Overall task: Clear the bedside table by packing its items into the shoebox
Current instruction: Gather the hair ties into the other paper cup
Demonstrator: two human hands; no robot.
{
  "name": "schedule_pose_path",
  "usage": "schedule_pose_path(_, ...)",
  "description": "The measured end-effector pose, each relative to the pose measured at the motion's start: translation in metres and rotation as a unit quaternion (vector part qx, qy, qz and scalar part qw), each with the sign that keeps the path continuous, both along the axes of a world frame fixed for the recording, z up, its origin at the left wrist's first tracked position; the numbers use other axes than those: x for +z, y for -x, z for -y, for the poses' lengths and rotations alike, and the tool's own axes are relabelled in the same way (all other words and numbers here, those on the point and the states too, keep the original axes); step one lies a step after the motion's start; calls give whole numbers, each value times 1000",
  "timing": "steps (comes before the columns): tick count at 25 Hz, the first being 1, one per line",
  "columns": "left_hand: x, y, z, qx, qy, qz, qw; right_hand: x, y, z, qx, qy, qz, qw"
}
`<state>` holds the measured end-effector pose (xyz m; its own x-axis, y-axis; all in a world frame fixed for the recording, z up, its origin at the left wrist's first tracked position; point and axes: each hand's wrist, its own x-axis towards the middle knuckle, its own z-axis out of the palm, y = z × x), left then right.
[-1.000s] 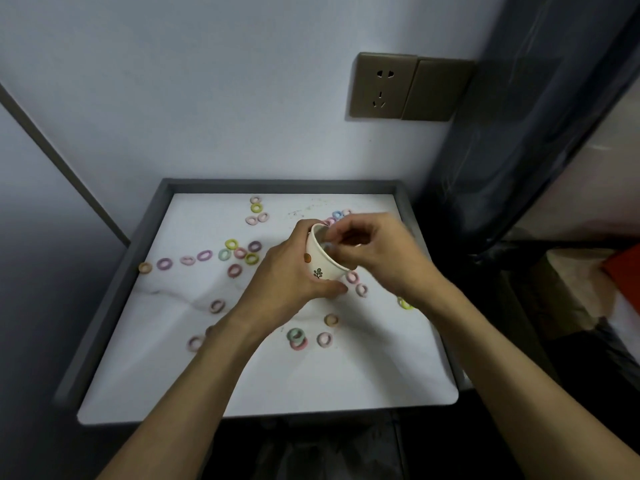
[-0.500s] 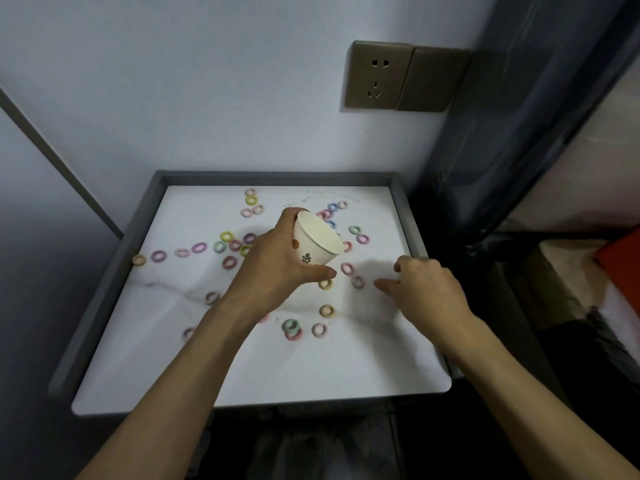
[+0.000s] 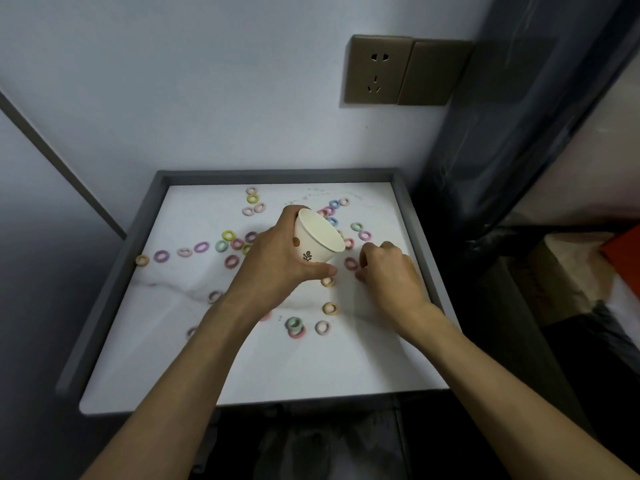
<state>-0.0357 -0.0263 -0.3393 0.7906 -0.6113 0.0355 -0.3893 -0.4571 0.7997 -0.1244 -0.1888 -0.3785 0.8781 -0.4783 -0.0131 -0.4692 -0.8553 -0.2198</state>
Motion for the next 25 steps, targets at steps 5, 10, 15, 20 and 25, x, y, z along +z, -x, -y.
schedule_pose_path(5, -1, 0, -6, -6, -8, 0, 1000, 12, 2, 10, -22, -75, -14, 997)
schedule_pose_path(10, -1, 2, -12, -16, -18, -1, 1000, 58, -5, 4, -7, -306, 223, 925)
schedule_pose_path(15, -1, 8, -12, -29, 8, -29, 999, 67, -17, -29, 119, -364, 199, 902)
schedule_pose_path(20, 1, 0, -22, -2, 11, -31, 999, 52, -22, -14, 88, -325, 260, 905)
schedule_pose_path(25, -2, -16, -35, 47, 8, -19, 999, 7, -14, -3, 22, -160, -6, 987)
